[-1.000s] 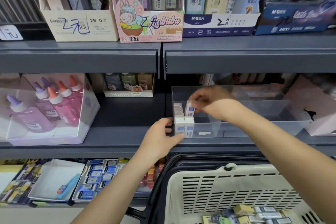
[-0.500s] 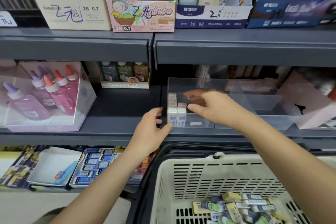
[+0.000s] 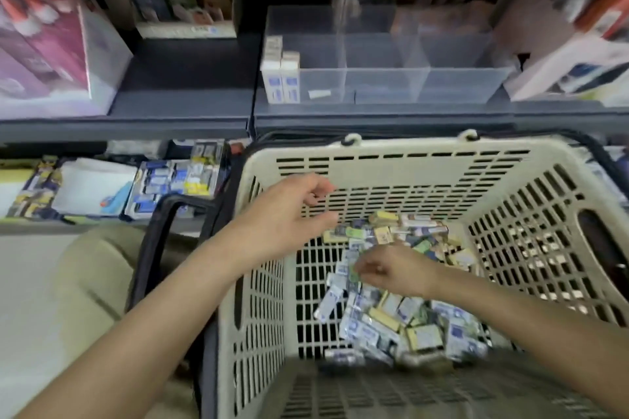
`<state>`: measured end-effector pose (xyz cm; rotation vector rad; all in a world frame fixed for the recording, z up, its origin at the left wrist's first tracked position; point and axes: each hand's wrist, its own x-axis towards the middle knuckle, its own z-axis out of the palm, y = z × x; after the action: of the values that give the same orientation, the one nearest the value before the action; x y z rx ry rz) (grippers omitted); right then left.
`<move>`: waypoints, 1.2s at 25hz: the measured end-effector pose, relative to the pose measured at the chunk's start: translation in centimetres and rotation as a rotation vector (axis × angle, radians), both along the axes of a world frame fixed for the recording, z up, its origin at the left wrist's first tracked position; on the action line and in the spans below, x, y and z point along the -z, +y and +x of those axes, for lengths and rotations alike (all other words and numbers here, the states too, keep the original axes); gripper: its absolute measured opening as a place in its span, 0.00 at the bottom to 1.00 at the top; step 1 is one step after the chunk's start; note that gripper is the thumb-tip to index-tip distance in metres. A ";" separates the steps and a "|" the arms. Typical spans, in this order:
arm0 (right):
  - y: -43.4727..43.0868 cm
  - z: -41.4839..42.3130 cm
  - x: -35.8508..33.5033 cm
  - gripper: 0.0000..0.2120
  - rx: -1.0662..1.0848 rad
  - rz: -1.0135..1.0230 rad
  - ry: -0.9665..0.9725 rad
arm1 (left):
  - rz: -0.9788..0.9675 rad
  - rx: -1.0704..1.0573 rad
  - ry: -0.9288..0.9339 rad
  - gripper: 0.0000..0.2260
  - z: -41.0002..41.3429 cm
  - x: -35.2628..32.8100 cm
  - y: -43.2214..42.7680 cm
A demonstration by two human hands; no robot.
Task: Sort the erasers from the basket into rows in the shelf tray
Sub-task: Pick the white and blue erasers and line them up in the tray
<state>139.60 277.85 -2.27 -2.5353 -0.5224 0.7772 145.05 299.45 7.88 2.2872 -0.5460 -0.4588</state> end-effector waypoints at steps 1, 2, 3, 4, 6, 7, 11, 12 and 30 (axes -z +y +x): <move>1.2 -0.3 1.2 0.13 -0.074 -0.014 -0.001 | 0.052 -0.002 0.005 0.16 0.1 0.1 0.2; 2.4 -0.4 2.3 0.14 -0.152 -0.039 -0.024 | 0.078 -0.009 0.019 0.17 0.3 0.2 0.3; 3.6 -0.5 3.3 0.16 -0.225 -0.078 -0.056 | 0.095 -0.014 0.038 0.17 0.3 0.3 0.4; 4.4 -0.5 3.9 0.18 -0.290 -0.128 -0.099 | 0.106 -0.012 0.055 0.16 0.4 0.4 0.3; 5.2 0.1 4.4 0.17 -0.373 -0.198 -0.179 | 0.112 -0.014 0.085 0.15 0.4 0.4 0.2; 5.1 0.5 4.3 0.15 -0.382 -0.205 -0.196 | 0.121 -0.016 0.098 0.15 0.3 0.4 0.2; 2.6 1.6 3.7 0.24 -0.261 -0.203 -0.143 | 0.368 0.142 0.131 0.16 0.0 0.9 -2.0; 1.6 1.7 3.6 0.28 -0.230 -0.218 -0.130 | 0.454 0.208 0.134 0.14 0.2 1.5 -3.2; -1.7 0.8 2.7 0.09 -0.063 -0.160 -0.228 | 0.444 -0.346 0.437 0.05 -2.9 15.4 -3.9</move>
<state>140.37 276.11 -5.01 -2.7875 -0.6394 0.5737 142.19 295.52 -7.50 2.5123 0.1886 -0.9436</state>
